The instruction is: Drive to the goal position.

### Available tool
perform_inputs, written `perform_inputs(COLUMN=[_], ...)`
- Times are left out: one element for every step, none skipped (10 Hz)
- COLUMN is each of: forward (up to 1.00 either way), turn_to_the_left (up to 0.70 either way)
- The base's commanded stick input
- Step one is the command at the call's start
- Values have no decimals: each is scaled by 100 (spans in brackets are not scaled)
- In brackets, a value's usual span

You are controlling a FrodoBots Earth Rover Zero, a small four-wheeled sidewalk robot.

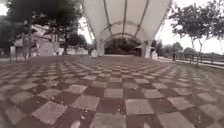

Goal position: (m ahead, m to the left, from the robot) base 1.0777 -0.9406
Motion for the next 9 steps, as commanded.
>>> perform_inputs(forward=[70, 70, 70, 70, 70, 70, 70, 70, 70], turn_to_the_left=[0, 0, 0, 0, 0, 0, 0, 0, 0])
